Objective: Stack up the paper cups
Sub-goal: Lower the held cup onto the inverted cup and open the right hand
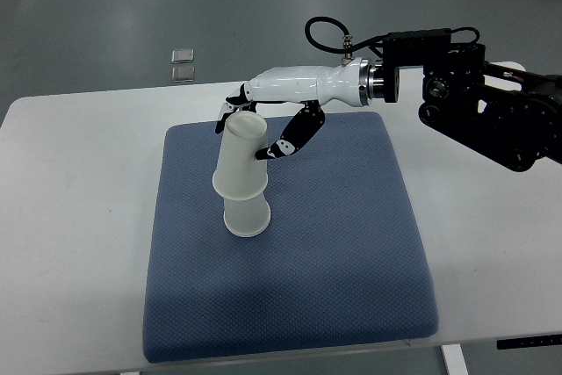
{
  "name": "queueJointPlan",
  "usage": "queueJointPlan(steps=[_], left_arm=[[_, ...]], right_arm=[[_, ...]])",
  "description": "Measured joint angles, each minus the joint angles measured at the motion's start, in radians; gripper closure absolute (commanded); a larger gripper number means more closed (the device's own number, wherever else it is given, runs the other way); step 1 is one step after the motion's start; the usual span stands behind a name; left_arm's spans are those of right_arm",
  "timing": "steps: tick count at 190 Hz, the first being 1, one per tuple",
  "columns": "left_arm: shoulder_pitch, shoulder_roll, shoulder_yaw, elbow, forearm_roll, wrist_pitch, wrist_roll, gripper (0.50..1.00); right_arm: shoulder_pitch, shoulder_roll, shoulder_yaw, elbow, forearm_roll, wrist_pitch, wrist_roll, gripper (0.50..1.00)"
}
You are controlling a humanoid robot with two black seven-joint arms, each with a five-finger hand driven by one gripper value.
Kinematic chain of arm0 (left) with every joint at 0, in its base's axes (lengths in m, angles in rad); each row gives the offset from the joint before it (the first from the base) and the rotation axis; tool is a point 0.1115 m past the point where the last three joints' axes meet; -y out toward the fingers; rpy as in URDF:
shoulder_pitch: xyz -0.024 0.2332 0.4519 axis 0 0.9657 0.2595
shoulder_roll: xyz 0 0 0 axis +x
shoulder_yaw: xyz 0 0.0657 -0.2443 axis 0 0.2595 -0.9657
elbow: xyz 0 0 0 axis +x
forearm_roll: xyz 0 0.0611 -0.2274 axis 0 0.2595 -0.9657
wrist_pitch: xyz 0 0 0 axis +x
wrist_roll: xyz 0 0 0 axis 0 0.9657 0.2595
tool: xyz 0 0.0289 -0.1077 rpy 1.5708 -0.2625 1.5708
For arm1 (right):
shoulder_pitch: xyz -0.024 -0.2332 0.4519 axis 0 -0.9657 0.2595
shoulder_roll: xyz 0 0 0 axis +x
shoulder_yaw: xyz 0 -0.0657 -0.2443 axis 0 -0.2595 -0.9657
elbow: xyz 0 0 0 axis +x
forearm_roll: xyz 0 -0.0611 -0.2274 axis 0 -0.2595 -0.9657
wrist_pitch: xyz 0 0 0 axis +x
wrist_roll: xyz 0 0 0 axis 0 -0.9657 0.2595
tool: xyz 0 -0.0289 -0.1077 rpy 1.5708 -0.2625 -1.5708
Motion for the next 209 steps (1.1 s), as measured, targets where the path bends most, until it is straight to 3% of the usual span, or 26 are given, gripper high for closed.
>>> queueJointPlan(steps=[209], left_arm=[[0.0,0.0,0.0,0.0,0.0,0.0,0.0,0.5]], right_arm=[[0.002,0.044,-0.012,0.0,-0.01,0.001,-0.056,0.904]])
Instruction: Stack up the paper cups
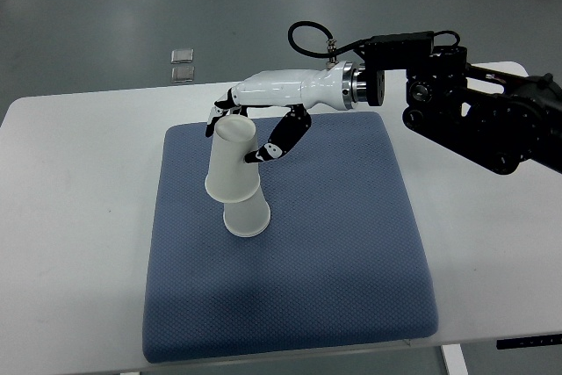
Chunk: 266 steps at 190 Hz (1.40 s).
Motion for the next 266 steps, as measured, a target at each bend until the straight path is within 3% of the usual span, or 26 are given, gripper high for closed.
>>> queueJointPlan(steps=[59,73,107,111,115,124,215,266], left_arm=[[0.0,0.0,0.0,0.0,0.0,0.0,0.0,0.5],[0.0,0.0,0.0,0.0,0.0,0.0,0.0,0.5],[0.0,0.0,0.0,0.0,0.0,0.0,0.0,0.5],[0.0,0.0,0.0,0.0,0.0,0.0,0.0,0.5],[0.0,0.0,0.0,0.0,0.0,0.0,0.0,0.5],[0.0,0.0,0.0,0.0,0.0,0.0,0.0,0.5],[0.0,0.0,0.0,0.0,0.0,0.0,0.0,0.5],[0.0,0.0,0.0,0.0,0.0,0.0,0.0,0.5]], right_arm=[[-0.005,0.003,-0.012,-0.003,-0.01,-0.003,-0.002,0.885],[-0.006,0.004,-0.012,-0.005,-0.016,-0.004,-0.002,0.861],[-0.012,0.004,-0.019,-0.008,-0.019,-0.028,-0.001,0.746],[-0.013,0.004,-0.02,-0.008,-0.019,-0.029,-0.001,0.722],[-0.013,0.004,-0.021,-0.008,-0.019,-0.029,-0.001,0.663],[-0.015,0.004,-0.022,-0.008,-0.019,-0.03,-0.001,0.605],[-0.044,-0.044,-0.014,-0.022,0.007,-0.029,0.001,0.587],[-0.099,-0.08,0.038,-0.253,0.249,-0.096,-0.002,0.587]])
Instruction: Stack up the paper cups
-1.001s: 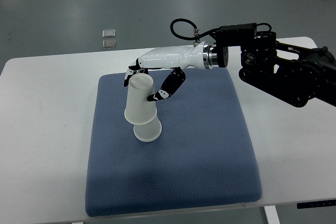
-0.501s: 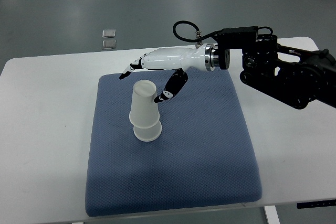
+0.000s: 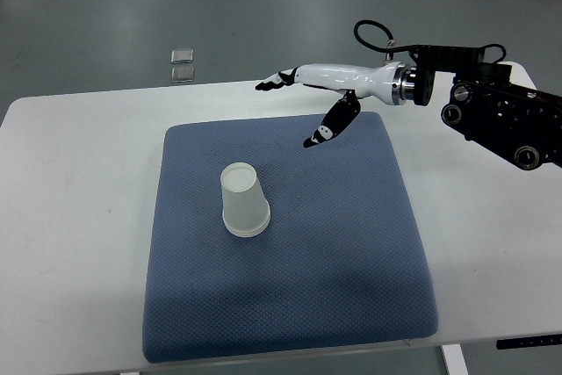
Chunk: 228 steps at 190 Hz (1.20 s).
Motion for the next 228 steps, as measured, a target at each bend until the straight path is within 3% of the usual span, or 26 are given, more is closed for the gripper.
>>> queueJointPlan(steps=[40,73,131,228], left_arm=[[0.0,0.0,0.0,0.0,0.0,0.0,0.0,0.5],[0.0,0.0,0.0,0.0,0.0,0.0,0.0,0.5],[0.0,0.0,0.0,0.0,0.0,0.0,0.0,0.5],[0.0,0.0,0.0,0.0,0.0,0.0,0.0,0.5]], right_arm=[[-0.033,0.006,0.0,-0.238,0.404,-0.075,-0.031,0.587],[-0.072,0.018,-0.009,-0.332,0.685,-0.12,-0.067,0.587],[-0.153,0.028,-0.007,-0.345,1.009,-0.199,-0.077,0.587],[-0.19,0.087,0.072,-0.337,1.313,-0.204,-0.075,0.587]])
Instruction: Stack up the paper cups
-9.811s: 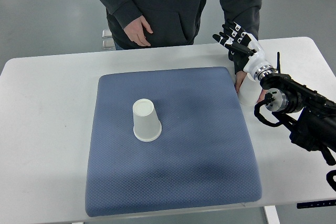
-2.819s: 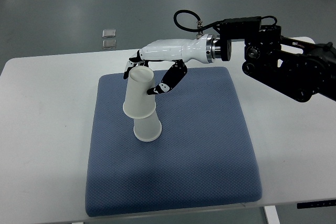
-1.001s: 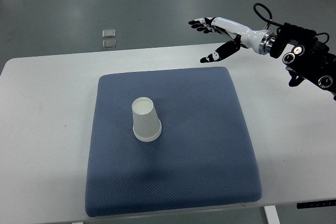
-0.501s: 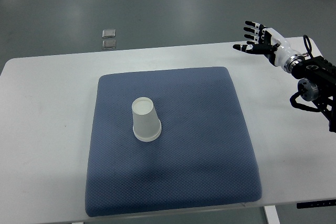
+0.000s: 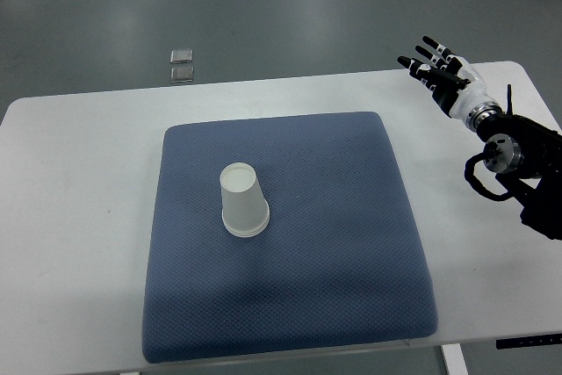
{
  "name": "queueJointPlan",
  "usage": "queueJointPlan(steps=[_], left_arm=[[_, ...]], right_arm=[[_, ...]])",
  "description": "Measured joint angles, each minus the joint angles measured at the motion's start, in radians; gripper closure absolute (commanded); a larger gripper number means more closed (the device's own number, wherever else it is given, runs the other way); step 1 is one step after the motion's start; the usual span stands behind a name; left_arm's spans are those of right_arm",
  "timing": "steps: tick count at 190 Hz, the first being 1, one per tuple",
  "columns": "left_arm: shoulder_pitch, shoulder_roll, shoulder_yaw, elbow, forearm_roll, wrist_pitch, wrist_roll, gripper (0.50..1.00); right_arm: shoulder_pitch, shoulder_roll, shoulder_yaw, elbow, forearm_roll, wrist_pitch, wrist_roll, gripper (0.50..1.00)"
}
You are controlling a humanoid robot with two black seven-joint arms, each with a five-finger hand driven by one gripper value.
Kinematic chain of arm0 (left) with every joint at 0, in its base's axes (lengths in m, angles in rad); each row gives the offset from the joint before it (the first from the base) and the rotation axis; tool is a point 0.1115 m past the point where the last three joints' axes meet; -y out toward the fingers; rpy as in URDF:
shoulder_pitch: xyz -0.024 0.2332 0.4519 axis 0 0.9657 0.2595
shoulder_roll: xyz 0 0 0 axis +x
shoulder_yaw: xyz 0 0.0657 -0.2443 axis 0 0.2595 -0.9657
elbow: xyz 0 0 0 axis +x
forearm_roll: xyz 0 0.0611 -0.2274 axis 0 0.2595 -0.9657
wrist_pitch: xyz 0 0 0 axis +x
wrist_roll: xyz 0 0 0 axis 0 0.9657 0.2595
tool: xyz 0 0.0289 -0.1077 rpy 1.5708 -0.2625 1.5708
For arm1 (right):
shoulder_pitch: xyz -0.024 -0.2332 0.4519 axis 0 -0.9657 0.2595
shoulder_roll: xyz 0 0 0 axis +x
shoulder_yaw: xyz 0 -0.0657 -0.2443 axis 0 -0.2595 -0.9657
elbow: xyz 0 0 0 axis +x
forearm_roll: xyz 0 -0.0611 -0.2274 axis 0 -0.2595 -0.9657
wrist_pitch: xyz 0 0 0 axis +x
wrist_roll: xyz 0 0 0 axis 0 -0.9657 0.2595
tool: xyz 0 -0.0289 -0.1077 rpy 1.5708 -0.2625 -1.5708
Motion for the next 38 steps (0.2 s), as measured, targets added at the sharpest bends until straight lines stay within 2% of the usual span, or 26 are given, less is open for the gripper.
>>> queueJointPlan(steps=[38], left_arm=[[0.0,0.0,0.0,0.0,0.0,0.0,0.0,0.5]], right_arm=[[-0.004,0.009,-0.017,0.001,-0.004,0.002,0.0,0.585]])
